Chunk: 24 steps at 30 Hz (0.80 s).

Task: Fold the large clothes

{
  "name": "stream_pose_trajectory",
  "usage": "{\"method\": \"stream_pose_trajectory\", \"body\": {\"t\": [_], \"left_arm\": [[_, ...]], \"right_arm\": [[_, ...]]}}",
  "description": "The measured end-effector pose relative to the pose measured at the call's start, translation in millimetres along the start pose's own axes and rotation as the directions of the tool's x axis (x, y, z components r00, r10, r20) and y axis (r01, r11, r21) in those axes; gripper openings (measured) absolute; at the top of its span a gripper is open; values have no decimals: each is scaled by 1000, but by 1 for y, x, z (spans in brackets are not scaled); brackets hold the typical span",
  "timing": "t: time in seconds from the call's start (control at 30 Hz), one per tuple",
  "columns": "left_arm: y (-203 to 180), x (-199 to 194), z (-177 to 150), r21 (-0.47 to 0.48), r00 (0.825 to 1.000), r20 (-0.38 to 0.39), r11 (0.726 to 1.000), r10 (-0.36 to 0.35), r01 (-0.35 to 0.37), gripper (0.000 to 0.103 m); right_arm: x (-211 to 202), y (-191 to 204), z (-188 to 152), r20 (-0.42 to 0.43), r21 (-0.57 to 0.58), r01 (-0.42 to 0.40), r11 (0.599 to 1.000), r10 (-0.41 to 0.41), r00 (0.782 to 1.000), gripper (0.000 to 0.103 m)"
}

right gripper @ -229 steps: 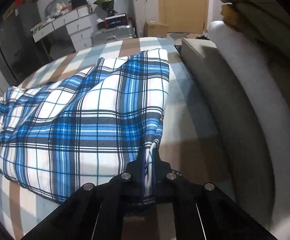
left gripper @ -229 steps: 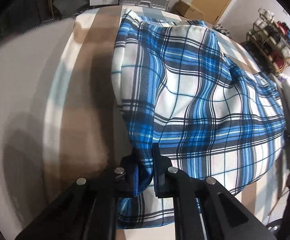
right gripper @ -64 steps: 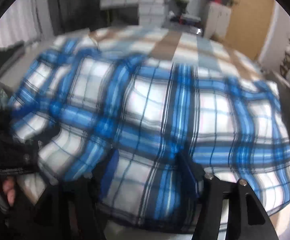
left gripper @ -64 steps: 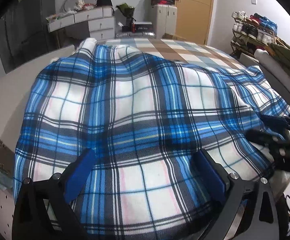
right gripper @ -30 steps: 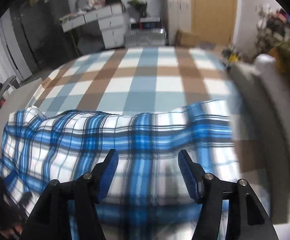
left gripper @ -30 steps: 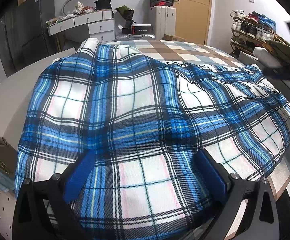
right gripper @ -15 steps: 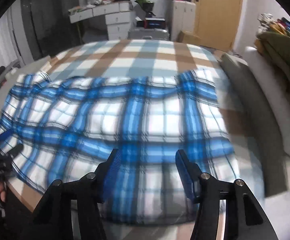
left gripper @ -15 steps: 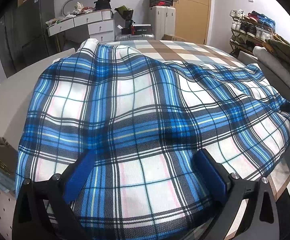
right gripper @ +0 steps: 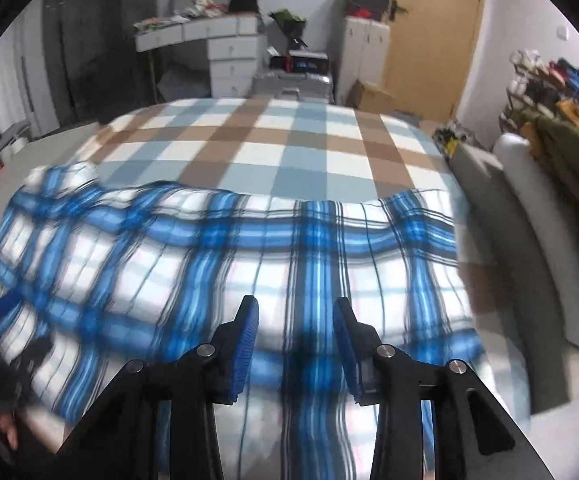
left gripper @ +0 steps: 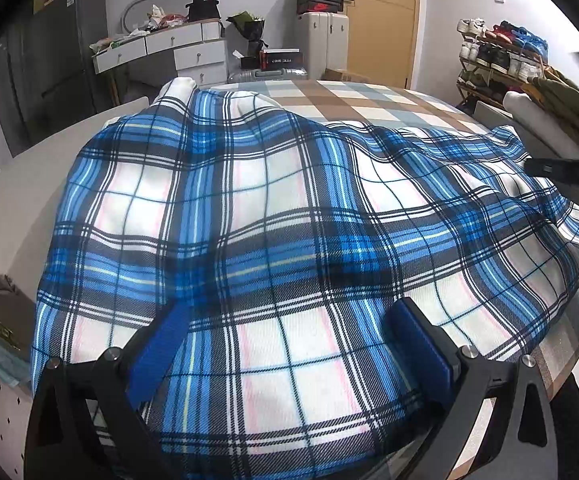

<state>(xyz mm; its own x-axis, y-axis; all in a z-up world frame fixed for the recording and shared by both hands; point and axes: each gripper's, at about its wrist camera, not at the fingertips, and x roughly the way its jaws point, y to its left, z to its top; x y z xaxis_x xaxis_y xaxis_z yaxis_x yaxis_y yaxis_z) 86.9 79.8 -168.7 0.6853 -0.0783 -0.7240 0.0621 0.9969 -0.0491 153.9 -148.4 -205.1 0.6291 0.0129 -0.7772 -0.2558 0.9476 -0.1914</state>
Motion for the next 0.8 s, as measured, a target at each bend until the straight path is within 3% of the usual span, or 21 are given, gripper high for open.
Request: {"method": "stream_pose_trajectory", "body": {"t": [0.03,0.13,0.23,0.3,0.37,0.43,0.5,0.53,0.57,0.63,0.67,0.73,0.8], "left_arm": [[0,0,0,1,1000,-3,1000,-2,2,99],[0,-1,0,4,1000,-11,1000,-7,7,99],[0,-2,0,11,1000,-7,1000,-13,13,99],[1,-3,0,18,1000,-8,1000,-23,23,99],[2,-4,1,18,999,-15,999,-40,40,99],[5,-10,4,0,997,-17,997,-78,78,99],[4,-23,8,4,995,31,996,-91,91,99],[2,-30,10,14,998,53,999,-41,40,99],[0,-34,12,19,998,64,1000,9,-10,99],[0,-43,17,27,997,68,999,23,-24,99],[2,-44,18,21,998,58,999,25,-26,99],[9,-48,24,-1,998,40,999,46,-46,99],[17,-49,33,-14,999,25,999,45,-45,99]], "right_arm": [[11,-10,7,-18,21,47,999,-47,999,36],[46,-43,13,-120,123,-49,991,64,991,37],[37,-45,13,-112,98,-55,994,66,991,38],[18,-43,4,-54,113,-110,987,116,992,40],[-11,-34,-12,4,108,-249,962,250,968,42],[-34,-16,-26,46,52,-351,935,349,936,55],[-43,9,-29,60,-27,-399,917,400,915,63],[-45,26,-35,50,-85,-398,914,402,914,63],[-40,41,-40,26,-134,-369,920,375,927,63],[-19,63,-49,-35,-198,-290,936,289,957,67],[-22,68,-53,24,-226,-259,939,271,962,67],[-23,71,-53,19,-221,-289,932,300,954,67],[-33,62,-49,74,-193,-361,913,380,922,64]]}}
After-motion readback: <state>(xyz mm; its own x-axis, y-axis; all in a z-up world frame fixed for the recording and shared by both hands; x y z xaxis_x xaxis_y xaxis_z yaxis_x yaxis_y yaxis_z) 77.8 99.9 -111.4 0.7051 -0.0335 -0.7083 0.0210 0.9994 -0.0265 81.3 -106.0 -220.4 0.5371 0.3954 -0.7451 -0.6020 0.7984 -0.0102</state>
